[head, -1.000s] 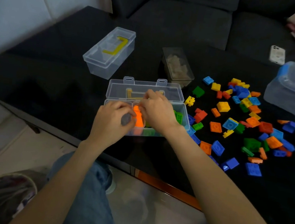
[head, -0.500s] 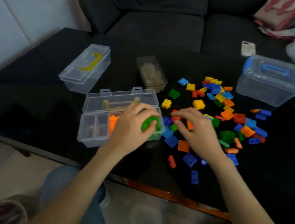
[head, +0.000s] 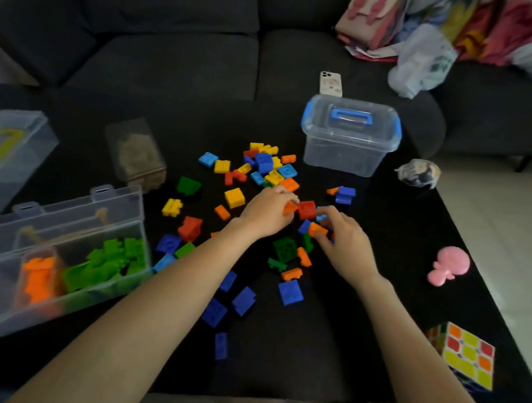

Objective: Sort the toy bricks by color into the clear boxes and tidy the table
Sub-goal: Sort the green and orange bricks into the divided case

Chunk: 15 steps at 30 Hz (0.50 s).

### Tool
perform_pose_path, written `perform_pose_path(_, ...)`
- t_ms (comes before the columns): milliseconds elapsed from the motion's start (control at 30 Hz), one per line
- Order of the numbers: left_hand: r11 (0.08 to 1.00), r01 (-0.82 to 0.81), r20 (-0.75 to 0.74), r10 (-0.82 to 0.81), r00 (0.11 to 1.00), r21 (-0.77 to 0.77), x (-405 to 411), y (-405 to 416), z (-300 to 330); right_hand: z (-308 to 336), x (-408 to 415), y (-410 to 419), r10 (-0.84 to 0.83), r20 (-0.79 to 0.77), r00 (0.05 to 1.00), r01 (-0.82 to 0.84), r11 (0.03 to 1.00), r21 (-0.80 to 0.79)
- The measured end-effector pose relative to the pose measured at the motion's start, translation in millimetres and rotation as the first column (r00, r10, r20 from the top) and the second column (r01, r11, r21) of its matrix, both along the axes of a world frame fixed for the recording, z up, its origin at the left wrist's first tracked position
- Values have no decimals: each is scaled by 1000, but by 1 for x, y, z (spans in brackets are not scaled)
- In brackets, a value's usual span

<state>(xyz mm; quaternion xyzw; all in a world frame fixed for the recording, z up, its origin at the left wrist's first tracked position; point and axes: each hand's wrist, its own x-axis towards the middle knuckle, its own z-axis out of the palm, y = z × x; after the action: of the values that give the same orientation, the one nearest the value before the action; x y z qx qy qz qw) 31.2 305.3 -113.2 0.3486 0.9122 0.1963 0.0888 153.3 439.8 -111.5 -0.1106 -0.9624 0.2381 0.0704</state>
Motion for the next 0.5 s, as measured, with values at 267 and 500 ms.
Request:
perform_pose_path(267, 998, 63, -11, -63, 998, -26, 9, -30, -6, -5, 2, 9, -56, 35, 998, 56, 998, -4)
perform_pose_path(500, 996, 86, 18, -86, 996, -31, 13, -37, 1, -10, 1, -2, -32, 154, 988, -3, 975, 224)
